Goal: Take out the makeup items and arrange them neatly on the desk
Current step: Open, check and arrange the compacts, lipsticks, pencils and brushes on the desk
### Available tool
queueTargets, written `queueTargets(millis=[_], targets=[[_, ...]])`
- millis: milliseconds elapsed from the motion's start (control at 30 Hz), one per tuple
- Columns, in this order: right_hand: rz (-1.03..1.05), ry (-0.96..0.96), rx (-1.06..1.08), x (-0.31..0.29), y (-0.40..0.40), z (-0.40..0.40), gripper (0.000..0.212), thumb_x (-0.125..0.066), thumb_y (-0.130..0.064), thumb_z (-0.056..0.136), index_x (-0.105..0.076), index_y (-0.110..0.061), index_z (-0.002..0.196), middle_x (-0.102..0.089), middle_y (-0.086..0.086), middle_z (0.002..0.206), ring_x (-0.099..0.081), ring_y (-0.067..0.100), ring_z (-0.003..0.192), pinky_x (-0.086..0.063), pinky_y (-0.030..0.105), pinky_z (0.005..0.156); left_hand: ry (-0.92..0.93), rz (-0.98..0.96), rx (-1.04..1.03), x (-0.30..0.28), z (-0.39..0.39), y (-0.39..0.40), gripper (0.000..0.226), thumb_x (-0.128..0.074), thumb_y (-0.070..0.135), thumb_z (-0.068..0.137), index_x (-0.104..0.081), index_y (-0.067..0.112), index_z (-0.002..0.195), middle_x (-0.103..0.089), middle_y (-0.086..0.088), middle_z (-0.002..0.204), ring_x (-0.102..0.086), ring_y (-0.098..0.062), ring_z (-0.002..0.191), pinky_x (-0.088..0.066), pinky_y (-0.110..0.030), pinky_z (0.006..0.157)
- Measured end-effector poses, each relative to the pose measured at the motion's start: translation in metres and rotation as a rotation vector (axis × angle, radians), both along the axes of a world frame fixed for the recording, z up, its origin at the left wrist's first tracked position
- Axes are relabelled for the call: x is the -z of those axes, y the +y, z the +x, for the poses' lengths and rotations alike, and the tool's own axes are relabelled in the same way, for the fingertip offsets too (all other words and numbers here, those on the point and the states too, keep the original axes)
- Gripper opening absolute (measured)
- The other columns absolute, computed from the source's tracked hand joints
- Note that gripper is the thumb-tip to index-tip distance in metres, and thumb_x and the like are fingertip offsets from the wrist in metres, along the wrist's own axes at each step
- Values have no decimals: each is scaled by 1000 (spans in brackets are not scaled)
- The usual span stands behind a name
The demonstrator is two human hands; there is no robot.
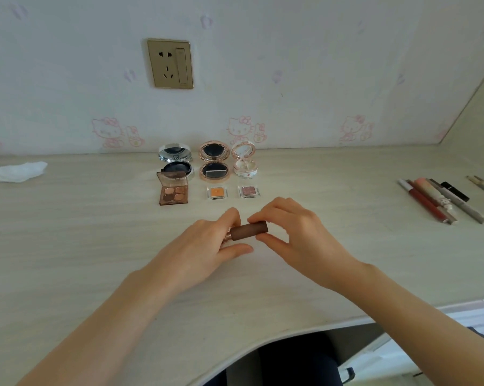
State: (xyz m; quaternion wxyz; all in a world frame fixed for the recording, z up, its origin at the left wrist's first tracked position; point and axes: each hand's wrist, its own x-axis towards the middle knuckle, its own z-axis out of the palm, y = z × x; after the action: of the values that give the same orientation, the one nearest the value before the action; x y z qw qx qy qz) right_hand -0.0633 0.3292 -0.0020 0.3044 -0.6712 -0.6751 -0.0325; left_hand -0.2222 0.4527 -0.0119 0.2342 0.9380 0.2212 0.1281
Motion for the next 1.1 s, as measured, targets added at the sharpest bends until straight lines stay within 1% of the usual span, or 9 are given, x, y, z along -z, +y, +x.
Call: queueTargets(millis=[100, 233, 300, 400, 567, 733, 867, 967, 1100], targets=[[-27, 272, 32, -4, 1, 0, 25, -71, -12, 84, -69, -23, 107, -63, -8, 98, -58, 6, 91, -49, 20, 81, -16, -36, -11, 1, 0, 0, 37, -57, 58, 82, -36, 29, 92, -44, 5, 58, -40, -10, 53, -34, -28, 53], [-60, 627, 101, -9, -2, 1, 23, -71, -9, 82, -70, -26, 97, -68, -7, 96, -62, 4, 94, -52, 22, 82, -63, -52, -23, 2, 0, 2, 34, -55, 57, 83, -36, 30, 92, -43, 4, 57, -39, -9, 52, -31, -26, 52], [-63, 794, 112, -11, -3, 3, 21, -70, -7, 83, -70, -21, 98, -72, -3, 94, -66, 6, 94, -52, 23, 82, -97, -66, -26, 3, 0, 2, 29, -54, 53, 87, -37, 30, 92, -44, 5, 58, -40, -8, 54, -29, -23, 50], [-34, 1093, 45, -13, -5, 5, 15, -61, -2, 89, -65, -6, 103, -74, 6, 96, -69, 19, 99, -53, 35, 91, -122, -78, -24, 4, 0, 3, 22, -52, 46, 91, -36, 31, 91, -44, 4, 60, -40, -8, 54, -31, -23, 50], [-1, 1362, -23, -19, -5, 7, 16, -51, 0, 94, -56, 0, 109, -71, 18, 105, -67, 29, 104, -50, 46, 95, -147, -115, -71, 7, 0, 4, 18, -51, 36, 95, -34, 32, 93, -48, 2, 63, -41, -7, 54, -33, -23, 52], [27, 1372, 42, -17, -3, 10, 17, -49, -3, 97, -56, -2, 112, -72, 17, 99, -68, 30, 101, -53, 50, 90, -217, -192, -123, 9, 2, 4, 19, -51, 36, 95, -33, 32, 93, -56, -4, 71, -40, -6, 50, -33, -20, 50], [-17, 1306, 70, -13, -5, 11, 17, -49, -4, 96, -57, -3, 111, -71, 17, 94, -68, 29, 98, -55, 49, 87, -314, -303, -120, 8, 2, 2, 11, -55, 33, 94, -45, 30, 91, -63, 2, 79, -58, -11, 68, -49, -31, 69], [-64, 1197, 91, -9, -7, 11, 18, -50, -2, 95, -59, -6, 109, -71, 15, 93, -68, 27, 97, -57, 46, 84, -366, -431, -133, 6, 5, -1, 2, -58, 26, 93, -58, 26, 91, -67, 1, 80, -65, -13, 77, -53, -35, 79], [-83, 1088, 129, -5, -10, 13, 25, -46, 1, 92, -61, -12, 106, -68, 10, 85, -69, 24, 90, -59, 42, 79, -464, -717, -155, 1, 12, -10, 16, -50, 11, 97, -66, 12, 100, -68, -6, 89, -68, -24, 85, -56, -38, 85]])
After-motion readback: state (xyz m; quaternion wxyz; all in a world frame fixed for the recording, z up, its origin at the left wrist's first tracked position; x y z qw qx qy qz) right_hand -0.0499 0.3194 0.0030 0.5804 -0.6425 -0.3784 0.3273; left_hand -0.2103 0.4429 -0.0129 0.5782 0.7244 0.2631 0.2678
